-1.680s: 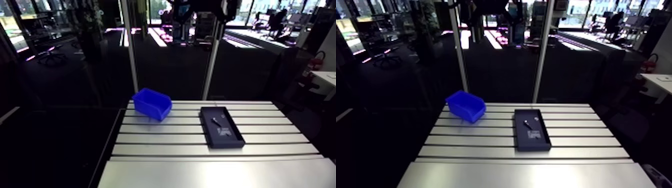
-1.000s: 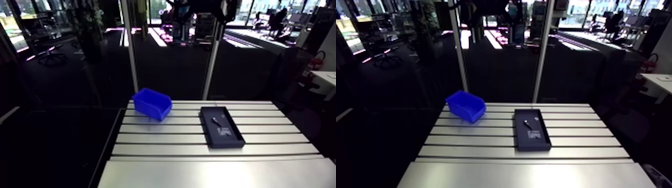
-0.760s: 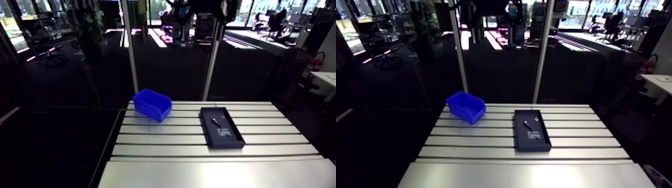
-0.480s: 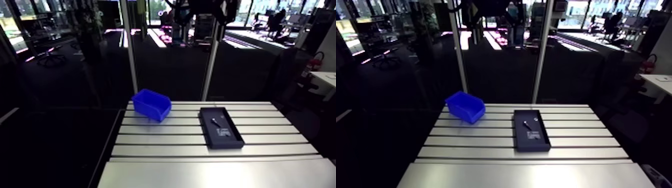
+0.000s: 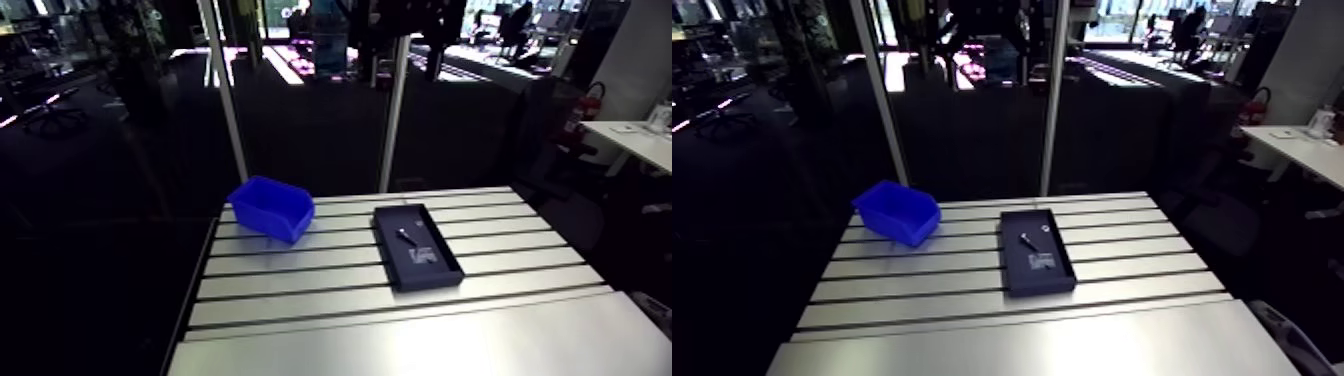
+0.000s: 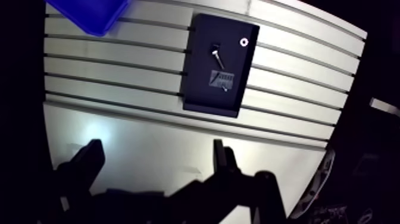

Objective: Pick up the M10 bolt from the tray and put it into the blue bin.

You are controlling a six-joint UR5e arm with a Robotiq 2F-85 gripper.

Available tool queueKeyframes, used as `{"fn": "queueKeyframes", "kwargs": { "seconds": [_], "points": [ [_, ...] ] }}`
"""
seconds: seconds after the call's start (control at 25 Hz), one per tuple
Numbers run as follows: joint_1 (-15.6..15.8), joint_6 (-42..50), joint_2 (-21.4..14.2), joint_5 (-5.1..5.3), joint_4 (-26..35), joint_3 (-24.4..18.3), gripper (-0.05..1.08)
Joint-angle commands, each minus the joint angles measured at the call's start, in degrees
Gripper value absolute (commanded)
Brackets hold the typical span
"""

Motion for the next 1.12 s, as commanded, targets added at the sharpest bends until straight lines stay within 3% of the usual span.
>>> {"fn": "queueKeyframes", "kwargs": {
  "seconds": [0.04, 0.2, 0.52, 1.0, 1.12],
  "points": [
    [-3.0, -13.1, 2.1, -0.06, -5.7, 3.1, 0.01],
    [-4.7, -18.7, 2.1, -0.15, -13.6, 7.4, 0.01],
    [-5.6, -29.2, 2.2, -0.06, -22.4, 15.4, 0.01],
    [-7.3, -32.9, 6.0, 0.21, -27.3, 19.8, 0.02],
    [-7.4, -32.9, 7.2, 0.21, -28.5, 20.1, 0.1]
  ]
}}
